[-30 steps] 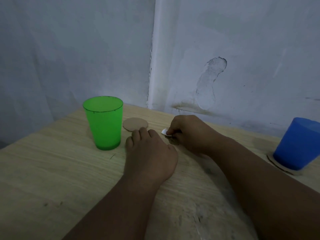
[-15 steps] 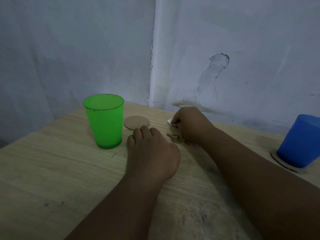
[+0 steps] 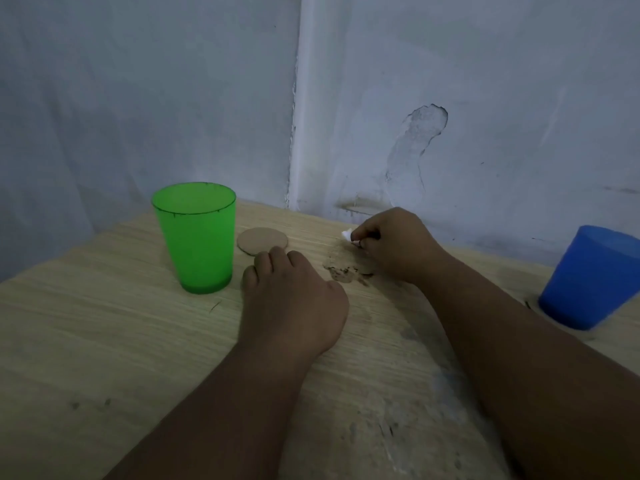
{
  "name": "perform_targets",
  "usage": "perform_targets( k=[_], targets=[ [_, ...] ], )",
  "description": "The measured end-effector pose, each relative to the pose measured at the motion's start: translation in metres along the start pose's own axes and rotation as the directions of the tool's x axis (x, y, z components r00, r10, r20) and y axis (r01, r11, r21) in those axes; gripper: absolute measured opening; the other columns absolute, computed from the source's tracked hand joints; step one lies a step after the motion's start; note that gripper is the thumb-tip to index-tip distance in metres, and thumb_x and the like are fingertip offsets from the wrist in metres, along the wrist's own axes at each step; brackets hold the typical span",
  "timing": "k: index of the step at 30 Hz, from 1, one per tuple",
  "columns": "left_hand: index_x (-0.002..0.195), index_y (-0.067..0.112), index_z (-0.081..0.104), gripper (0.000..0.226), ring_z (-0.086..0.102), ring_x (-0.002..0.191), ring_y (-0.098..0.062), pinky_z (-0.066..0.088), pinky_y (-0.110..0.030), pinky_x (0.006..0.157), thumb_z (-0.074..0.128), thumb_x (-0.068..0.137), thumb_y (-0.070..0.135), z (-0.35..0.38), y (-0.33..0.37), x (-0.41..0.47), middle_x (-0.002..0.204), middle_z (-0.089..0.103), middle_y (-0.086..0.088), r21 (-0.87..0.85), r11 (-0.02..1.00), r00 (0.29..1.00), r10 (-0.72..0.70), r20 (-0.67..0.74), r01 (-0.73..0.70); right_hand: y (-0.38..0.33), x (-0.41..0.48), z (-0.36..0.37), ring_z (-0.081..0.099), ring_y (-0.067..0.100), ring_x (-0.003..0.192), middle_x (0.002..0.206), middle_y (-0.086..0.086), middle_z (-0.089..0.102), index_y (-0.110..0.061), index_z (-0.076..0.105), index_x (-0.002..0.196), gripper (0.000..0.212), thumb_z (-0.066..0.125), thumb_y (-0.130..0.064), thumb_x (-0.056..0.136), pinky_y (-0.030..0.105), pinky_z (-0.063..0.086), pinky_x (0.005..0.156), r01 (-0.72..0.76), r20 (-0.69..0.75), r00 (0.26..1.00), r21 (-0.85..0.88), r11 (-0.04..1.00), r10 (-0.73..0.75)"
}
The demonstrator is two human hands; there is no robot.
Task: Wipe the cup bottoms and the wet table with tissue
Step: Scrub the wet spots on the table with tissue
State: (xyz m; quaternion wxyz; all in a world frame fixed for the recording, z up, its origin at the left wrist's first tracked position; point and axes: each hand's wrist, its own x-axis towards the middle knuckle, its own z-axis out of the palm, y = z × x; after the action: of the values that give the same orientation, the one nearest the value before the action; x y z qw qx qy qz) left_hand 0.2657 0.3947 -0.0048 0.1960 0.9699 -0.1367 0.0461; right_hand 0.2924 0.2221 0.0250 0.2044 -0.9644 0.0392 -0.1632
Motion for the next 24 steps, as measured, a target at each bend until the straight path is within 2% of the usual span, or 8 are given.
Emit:
perform_targets(
  k=[2,5,8,11,13,15,19,24],
  targets=[
    [0.13,0.01,0.047,0.049,0.033,0.131,-0.028,0.027,-0.043,0.112,0.036,0.095,0.043,0.0,0.0,0.0,0.139,0.041,-0.01,-0.001,1.0,1.0,-0.007,-0.002,0.007,0.002,0.01,0.005,0.067,0.015,0.099,0.111,0.006,0.074,-0.008,0.078,0.103,0.021,0.058,-0.011,0.094,0.003,0.037,0.071,-0.059,-0.023,0.998,-0.082,0.995,0.057],
    [0.13,0.01,0.047,0.05,0.034,0.131,-0.028,0.027,-0.043,0.112,0.036,0.094,0.043,0.001,0.0,-0.001,0.139,0.041,-0.01,0.004,1.0,1.0,-0.004,-0.003,0.004,0.007,0.022,0.014,0.066,0.025,0.1,0.107,0.011,0.071,-0.01,0.074,0.106,0.024,0.056,-0.008,0.091,0.027,0.051,0.083,-0.131,-0.029,0.991,-0.168,0.977,0.128],
    [0.129,0.01,0.047,0.049,0.034,0.131,-0.028,0.026,-0.044,0.112,0.036,0.094,0.043,0.001,0.0,-0.001,0.139,0.042,-0.01,0.021,1.0,1.0,-0.001,-0.008,0.001,0.003,0.033,0.019,0.065,0.029,0.103,0.107,0.012,0.07,-0.011,0.073,0.106,0.023,0.057,-0.011,0.09,0.032,0.053,0.086,-0.109,0.028,0.993,-0.205,0.973,0.117],
    [0.13,0.009,0.047,0.05,0.033,0.132,-0.028,0.026,-0.043,0.112,0.035,0.095,0.043,0.002,0.0,0.0,0.141,0.041,-0.01,0.032,0.999,1.0,0.006,-0.004,-0.006,-0.003,0.035,0.022,0.066,0.021,0.104,0.113,0.005,0.072,-0.007,0.077,0.102,0.02,0.059,-0.012,0.094,0.025,0.05,0.093,0.017,0.112,0.994,-0.21,0.978,0.007],
    [0.131,0.009,0.047,0.051,0.032,0.132,-0.029,0.026,-0.044,0.112,0.034,0.095,0.044,0.002,0.001,0.0,0.142,0.04,-0.01,0.044,0.999,1.0,0.009,0.003,-0.009,-0.003,0.025,0.023,0.067,0.014,0.097,0.108,-0.001,0.072,-0.004,0.077,0.095,0.018,0.06,-0.004,0.093,0.012,0.047,0.081,0.116,0.112,0.989,-0.181,0.977,-0.097],
    [0.132,0.009,0.046,0.052,0.032,0.133,-0.029,0.026,-0.044,0.113,0.034,0.096,0.045,0.001,0.0,0.0,0.143,0.039,-0.011,0.05,0.999,1.0,0.007,0.007,-0.008,0.001,0.013,0.021,0.067,0.014,0.089,0.099,0.006,0.072,0.0,0.075,0.089,0.015,0.061,-0.004,0.092,0.004,0.039,0.066,0.192,0.103,0.979,-0.149,0.97,-0.178],
    [0.132,0.009,0.046,0.052,0.032,0.134,-0.029,0.026,-0.044,0.113,0.034,0.096,0.044,0.001,0.0,-0.001,0.145,0.039,-0.011,0.058,0.998,1.0,0.004,0.002,-0.004,0.0,-0.007,0.009,0.057,0.004,0.08,0.088,-0.009,0.067,-0.017,0.079,0.095,0.015,0.064,-0.016,0.094,0.002,0.032,0.068,0.301,0.122,0.949,-0.071,0.951,-0.291],
    [0.132,0.01,0.046,0.051,0.032,0.134,-0.029,0.025,-0.044,0.112,0.034,0.096,0.044,0.001,0.001,-0.001,0.144,0.039,-0.011,0.063,0.998,1.0,0.008,0.007,-0.009,-0.008,-0.02,-0.008,0.061,-0.001,0.089,0.102,-0.011,0.072,-0.02,0.078,0.101,0.018,0.064,-0.013,0.092,0.001,0.04,0.071,0.13,0.174,0.975,0.052,0.99,-0.137]
  ],
)
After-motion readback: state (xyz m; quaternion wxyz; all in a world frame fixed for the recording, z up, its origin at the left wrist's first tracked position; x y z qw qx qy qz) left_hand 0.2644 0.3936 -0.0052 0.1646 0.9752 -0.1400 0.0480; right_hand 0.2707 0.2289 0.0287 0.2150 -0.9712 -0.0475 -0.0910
